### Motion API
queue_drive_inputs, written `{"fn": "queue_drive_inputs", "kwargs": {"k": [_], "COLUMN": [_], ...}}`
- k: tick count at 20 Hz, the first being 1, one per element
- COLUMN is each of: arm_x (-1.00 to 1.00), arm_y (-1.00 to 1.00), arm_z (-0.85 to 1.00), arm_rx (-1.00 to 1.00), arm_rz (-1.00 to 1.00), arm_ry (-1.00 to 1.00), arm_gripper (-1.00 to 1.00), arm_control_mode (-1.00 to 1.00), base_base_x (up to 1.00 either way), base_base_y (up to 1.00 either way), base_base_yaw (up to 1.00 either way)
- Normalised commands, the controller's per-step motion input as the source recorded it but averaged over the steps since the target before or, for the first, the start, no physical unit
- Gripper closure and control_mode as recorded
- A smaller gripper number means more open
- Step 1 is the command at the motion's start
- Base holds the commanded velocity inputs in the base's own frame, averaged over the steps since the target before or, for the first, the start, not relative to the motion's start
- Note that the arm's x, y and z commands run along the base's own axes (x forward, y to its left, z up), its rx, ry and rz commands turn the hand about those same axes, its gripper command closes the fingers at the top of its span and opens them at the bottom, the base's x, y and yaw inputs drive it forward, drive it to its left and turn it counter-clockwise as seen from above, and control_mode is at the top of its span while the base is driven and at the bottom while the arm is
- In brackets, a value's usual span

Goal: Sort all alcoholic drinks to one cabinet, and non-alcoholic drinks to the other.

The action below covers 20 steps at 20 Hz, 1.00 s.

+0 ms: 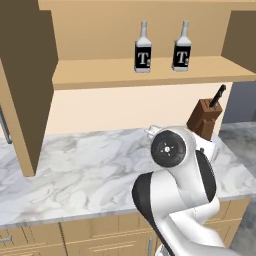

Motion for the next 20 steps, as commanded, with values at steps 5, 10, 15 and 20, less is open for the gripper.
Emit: {"fn": "queue_drive_inputs", "kwargs": {"k": [5,10,15,20], "arm_x": [0.0,0.0,0.0,0.0], "arm_y": [-0.05,-0.09,-0.14,-0.12], "arm_z": [-0.41,-0.46,-0.58,-0.45], "arm_rx": [-0.01,-0.01,-0.03,-0.03], "arm_rz": [0.0,0.0,-0.04,-0.09], "arm_ry": [-0.01,0.0,-0.04,-0.12], "arm_gripper": [-1.0,-1.0,-1.0,-1.0], "arm_control_mode": [-1.0,-1.0,-1.0,-1.0], "base_base_x": [0.0,0.0,0.0,0.0], "base_base_y": [0.0,0.0,0.0,0.0], "base_base_yaw": [0.0,0.0,0.0,0.0]}}
